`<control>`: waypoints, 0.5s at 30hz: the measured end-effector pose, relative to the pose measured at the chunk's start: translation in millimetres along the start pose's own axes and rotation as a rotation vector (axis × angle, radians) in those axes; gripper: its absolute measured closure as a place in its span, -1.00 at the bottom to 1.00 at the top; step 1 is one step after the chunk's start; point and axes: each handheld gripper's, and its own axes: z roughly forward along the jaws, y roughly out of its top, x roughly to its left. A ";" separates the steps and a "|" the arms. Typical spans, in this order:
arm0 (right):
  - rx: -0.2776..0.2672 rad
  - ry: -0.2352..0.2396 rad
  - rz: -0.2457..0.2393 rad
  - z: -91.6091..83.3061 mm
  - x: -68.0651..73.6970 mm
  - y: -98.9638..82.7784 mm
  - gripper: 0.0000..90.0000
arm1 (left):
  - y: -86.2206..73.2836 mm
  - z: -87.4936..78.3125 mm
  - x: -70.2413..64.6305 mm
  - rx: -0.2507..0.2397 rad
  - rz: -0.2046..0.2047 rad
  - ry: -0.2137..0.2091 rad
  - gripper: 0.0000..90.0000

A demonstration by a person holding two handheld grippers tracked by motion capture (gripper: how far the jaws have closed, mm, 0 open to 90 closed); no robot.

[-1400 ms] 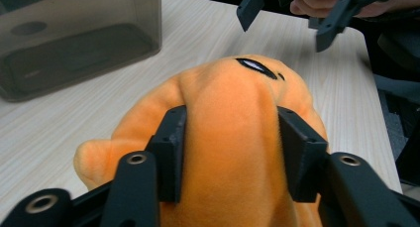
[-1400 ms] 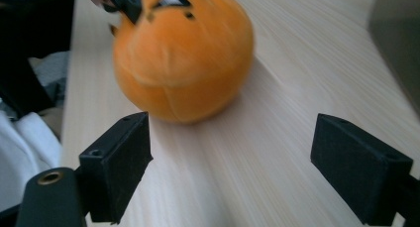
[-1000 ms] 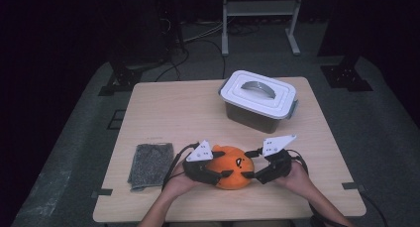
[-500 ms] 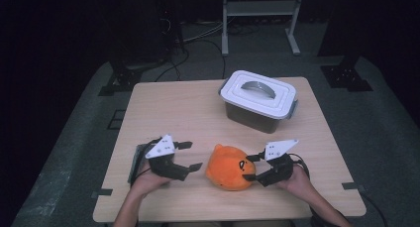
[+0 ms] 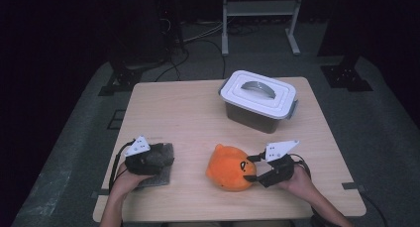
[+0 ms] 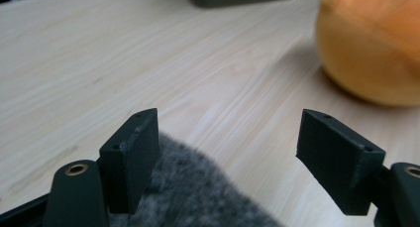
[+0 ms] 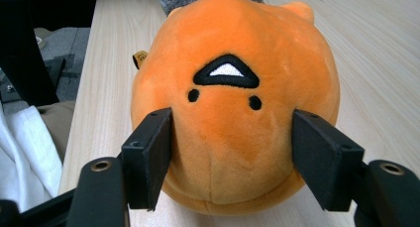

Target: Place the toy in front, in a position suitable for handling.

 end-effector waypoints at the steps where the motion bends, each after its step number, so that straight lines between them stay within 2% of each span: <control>1: 0.001 -0.001 -0.004 -0.1 0.3 0.0 -0.26 | -3.6 0.3 3.3 0.021 -0.004 0.005 -0.37; 6: 0.003 0.000 -0.006 0.0 0.3 0.2 -0.26 | -11.4 -0.8 10.0 0.060 -0.028 0.016 -0.17; 7: 0.003 0.001 -0.006 0.0 0.1 0.3 -0.26 | -15.2 0.0 11.8 0.095 -0.022 0.015 -0.14; 8: 0.003 0.001 -0.006 0.0 0.1 0.3 -0.26 | -15.2 0.0 11.8 0.095 -0.022 0.015 -0.10; 11: 0.004 0.001 -0.008 0.0 0.1 0.3 -0.26 | -20.7 3.0 14.1 0.146 -0.022 0.009 -0.07; 15: 0.005 0.001 -0.009 0.1 0.4 0.4 -0.27 | -24.7 5.5 16.2 0.153 -0.051 -0.001 -0.05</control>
